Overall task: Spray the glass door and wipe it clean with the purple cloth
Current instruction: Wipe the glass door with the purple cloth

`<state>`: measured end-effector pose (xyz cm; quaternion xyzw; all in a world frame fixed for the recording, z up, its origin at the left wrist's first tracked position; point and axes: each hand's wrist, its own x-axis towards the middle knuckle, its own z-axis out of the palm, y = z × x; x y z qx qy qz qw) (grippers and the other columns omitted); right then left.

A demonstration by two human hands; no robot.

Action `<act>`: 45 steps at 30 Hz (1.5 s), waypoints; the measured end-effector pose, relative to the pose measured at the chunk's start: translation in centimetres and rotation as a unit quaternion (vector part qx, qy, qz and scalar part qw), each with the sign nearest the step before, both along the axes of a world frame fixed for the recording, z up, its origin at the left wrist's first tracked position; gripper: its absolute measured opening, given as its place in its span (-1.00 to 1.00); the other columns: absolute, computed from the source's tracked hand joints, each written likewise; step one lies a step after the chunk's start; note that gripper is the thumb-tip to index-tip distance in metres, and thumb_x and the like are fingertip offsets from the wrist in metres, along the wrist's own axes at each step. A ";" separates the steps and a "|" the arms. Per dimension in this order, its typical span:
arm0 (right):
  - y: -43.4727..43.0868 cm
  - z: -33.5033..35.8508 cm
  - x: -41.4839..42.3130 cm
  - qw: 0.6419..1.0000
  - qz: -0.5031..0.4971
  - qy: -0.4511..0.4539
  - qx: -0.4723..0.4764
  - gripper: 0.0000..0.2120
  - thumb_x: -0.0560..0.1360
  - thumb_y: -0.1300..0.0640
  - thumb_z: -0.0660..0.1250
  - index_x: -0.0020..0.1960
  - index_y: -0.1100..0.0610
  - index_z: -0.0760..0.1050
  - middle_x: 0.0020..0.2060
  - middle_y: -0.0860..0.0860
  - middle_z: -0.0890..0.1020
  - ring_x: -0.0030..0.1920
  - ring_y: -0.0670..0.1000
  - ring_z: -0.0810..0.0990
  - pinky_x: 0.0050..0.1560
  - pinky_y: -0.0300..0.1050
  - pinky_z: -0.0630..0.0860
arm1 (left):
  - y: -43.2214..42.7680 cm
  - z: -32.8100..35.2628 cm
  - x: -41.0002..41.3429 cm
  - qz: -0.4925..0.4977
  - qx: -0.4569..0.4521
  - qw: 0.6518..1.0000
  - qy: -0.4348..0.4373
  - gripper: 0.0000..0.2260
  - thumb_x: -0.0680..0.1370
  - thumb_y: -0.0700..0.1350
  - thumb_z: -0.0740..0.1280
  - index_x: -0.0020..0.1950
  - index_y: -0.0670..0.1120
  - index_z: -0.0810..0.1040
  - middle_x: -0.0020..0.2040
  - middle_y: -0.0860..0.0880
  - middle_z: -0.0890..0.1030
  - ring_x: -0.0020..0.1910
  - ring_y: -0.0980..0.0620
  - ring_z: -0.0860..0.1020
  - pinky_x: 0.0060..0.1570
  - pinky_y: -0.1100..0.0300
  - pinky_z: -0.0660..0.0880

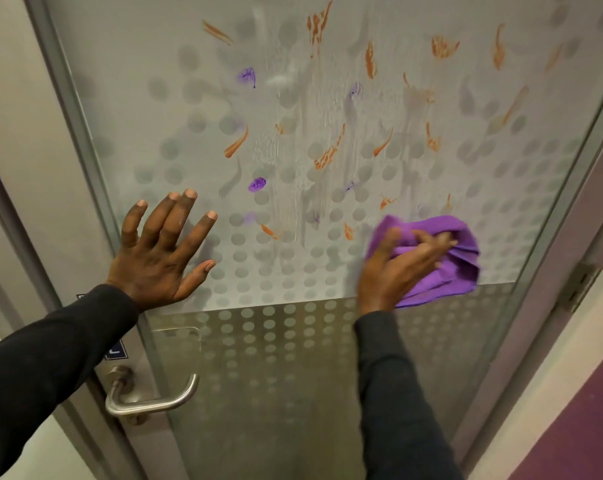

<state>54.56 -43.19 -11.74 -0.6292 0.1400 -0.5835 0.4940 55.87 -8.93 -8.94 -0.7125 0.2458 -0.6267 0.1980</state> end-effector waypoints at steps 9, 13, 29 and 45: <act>9.4 -6.0 -2.3 0.971 0.081 0.013 -0.227 -0.68 0.55 -0.04 0.32 0.20 0.15 0.50 0.57 0.11 0.23 0.64 0.19 0.08 0.58 0.36 0.00 | 0.0 0.1 -0.2 -0.009 -0.001 1.000 0.004 -0.28 0.55 0.21 0.27 0.63 -0.08 0.23 0.59 -0.24 0.22 0.55 -0.23 0.22 0.46 -0.20 0.13; 2.0 -2.3 -0.5 0.993 0.010 0.005 -0.118 -0.50 0.56 0.06 0.25 0.43 0.28 0.39 0.54 0.30 0.29 0.61 0.26 0.09 0.54 0.41 0.05 | -0.1 0.2 -0.2 -0.011 -0.004 1.000 0.002 -0.28 0.55 0.21 0.26 0.63 -0.09 0.23 0.58 -0.25 0.23 0.54 -0.24 0.23 0.44 -0.21 0.15; 17.3 -4.3 -1.8 0.972 -0.008 0.136 -0.193 -0.23 0.58 -0.12 0.12 0.66 0.14 -0.08 0.61 0.25 0.13 0.62 0.35 -0.06 0.57 0.39 -0.09 | -0.2 0.3 -0.5 -0.003 -0.004 1.000 0.010 -0.29 0.56 0.20 0.26 0.63 -0.09 0.23 0.58 -0.26 0.25 0.54 -0.24 0.23 0.43 -0.22 0.16; 22.8 -2.5 -1.2 0.982 -0.017 0.126 -0.139 -0.22 0.60 -0.15 0.07 0.66 0.12 -0.18 0.65 0.12 -0.16 0.63 0.31 -0.19 0.57 0.36 -0.20 | 0.1 0.2 -0.5 -0.002 -0.005 1.000 0.018 -0.33 0.58 0.16 0.22 0.63 -0.08 0.23 0.61 -0.23 0.19 0.58 -0.21 0.19 0.47 -0.20 0.12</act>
